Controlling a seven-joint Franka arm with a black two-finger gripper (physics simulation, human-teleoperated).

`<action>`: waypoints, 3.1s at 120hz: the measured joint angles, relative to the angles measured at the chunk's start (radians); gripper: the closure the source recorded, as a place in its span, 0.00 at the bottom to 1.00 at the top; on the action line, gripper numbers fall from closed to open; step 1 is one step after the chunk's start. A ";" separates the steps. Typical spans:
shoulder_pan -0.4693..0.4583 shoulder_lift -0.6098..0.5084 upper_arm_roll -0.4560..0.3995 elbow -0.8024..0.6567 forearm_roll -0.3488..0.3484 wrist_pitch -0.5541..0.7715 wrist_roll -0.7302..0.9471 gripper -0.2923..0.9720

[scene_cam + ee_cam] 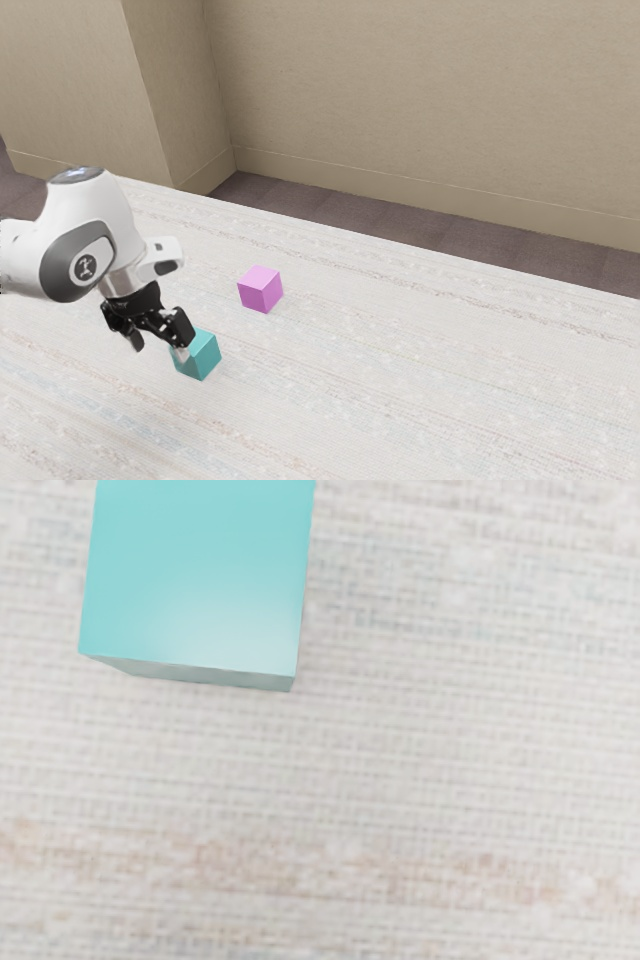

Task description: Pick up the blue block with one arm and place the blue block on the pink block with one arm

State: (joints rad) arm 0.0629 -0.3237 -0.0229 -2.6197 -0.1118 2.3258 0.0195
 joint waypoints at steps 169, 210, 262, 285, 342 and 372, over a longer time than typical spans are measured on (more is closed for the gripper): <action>-0.021 0.376 0.036 0.279 0.019 0.010 0.163 0.23; 0.009 0.394 0.051 0.305 0.062 -0.071 0.031 0.23; 0.003 0.435 0.052 0.309 0.061 0.050 0.007 0.23; 0.003 0.437 0.049 0.308 0.058 0.079 0.038 0.23; -0.003 0.476 0.049 0.296 0.007 0.115 0.097 0.23; -0.003 0.493 0.049 0.295 -0.006 0.137 0.116 0.24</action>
State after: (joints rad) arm 0.0598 0.1695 0.0261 -2.3243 -0.1178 2.4631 0.1352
